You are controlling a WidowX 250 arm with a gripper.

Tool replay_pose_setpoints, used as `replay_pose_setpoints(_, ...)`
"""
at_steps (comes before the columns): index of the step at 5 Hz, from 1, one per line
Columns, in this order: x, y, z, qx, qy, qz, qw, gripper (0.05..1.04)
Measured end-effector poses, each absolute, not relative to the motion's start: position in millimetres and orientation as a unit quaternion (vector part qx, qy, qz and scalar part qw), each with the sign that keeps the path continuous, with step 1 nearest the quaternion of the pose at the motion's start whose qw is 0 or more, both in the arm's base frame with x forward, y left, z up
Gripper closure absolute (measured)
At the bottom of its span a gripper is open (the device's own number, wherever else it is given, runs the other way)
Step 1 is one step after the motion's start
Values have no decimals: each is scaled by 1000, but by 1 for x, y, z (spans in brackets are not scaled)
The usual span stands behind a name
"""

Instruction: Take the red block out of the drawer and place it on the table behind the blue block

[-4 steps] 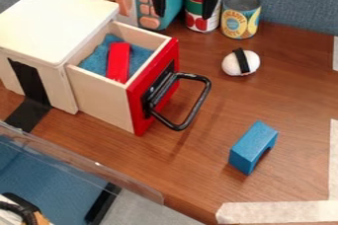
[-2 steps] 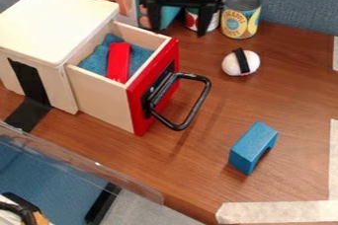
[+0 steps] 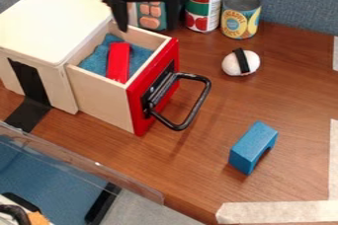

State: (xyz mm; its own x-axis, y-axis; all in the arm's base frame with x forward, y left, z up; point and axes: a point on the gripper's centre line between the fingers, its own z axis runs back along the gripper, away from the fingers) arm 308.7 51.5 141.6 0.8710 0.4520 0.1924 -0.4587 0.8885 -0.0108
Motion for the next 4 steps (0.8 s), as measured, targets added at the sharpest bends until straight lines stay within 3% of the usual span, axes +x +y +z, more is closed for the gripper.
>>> replay_pose_setpoints(1,297,63,137,5,-82,234,969,83)
replay_pose_setpoints(2,293,69,126,14,-82,226,971,83)
replay_pose_setpoints(4,296,66,105,46,-125,222,966,83)
